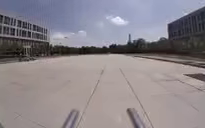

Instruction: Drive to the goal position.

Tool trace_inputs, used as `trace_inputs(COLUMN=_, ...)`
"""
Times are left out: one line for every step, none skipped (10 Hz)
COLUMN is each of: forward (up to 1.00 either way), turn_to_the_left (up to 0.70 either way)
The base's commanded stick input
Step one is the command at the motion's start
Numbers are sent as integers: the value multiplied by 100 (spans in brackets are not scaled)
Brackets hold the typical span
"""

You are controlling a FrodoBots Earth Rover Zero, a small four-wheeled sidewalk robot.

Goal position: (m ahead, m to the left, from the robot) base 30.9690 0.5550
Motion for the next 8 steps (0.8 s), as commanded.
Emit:
trace_inputs(forward=70, turn_to_the_left=0)
trace_inputs(forward=70, turn_to_the_left=0)
trace_inputs(forward=70, turn_to_the_left=0)
trace_inputs(forward=70, turn_to_the_left=0)
trace_inputs(forward=70, turn_to_the_left=-9)
trace_inputs(forward=70, turn_to_the_left=-25)
trace_inputs(forward=70, turn_to_the_left=-35)
trace_inputs(forward=70, turn_to_the_left=-35)
